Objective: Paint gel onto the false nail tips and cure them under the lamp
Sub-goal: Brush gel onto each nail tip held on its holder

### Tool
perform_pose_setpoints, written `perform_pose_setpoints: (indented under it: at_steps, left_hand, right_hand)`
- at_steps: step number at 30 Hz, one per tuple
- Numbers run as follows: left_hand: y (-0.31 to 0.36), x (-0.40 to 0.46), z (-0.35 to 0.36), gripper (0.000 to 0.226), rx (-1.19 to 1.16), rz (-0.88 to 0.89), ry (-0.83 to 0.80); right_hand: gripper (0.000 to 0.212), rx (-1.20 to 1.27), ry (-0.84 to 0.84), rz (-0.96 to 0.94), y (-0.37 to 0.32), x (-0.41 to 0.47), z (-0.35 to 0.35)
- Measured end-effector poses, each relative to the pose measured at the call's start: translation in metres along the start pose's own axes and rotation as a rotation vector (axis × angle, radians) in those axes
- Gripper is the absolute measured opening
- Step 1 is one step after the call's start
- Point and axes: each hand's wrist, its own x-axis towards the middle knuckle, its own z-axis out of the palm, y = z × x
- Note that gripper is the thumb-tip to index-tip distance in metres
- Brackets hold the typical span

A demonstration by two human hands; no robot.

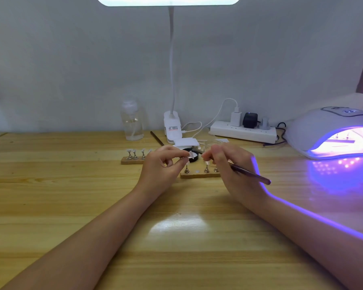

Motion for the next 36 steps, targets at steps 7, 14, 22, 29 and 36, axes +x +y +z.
perform_pose_setpoints:
  at_steps: [7,14,22,29,36]
  left_hand:
    - [0.0026,-0.0015,-0.0004,0.024,0.007,-0.029,0.006]
    - [0.0000,-0.0007,-0.0006,0.026,0.005,-0.033,0.008]
    - [-0.0015,0.0002,-0.0019,0.026,0.000,-0.008,0.003]
    - [-0.0018,0.0005,-0.0028,0.023,-0.028,-0.013,0.029]
    - [-0.0026,0.0013,-0.0016,0.027,-0.034,0.022,0.079]
  right_hand:
    - [0.046,0.021,0.021,0.010,0.0038,-0.0026,-0.0012]
    - [0.050,-0.012,-0.037,0.043,0.0065,-0.0031,-0.0005]
    - [0.043,-0.080,0.001,-0.059,0.0034,-0.0017,-0.0004]
    - [0.043,-0.027,0.057,0.098,0.0035,-0.0039,-0.0019]
    - [0.040,-0.017,0.056,0.036,0.0022,-0.0055,0.0008]
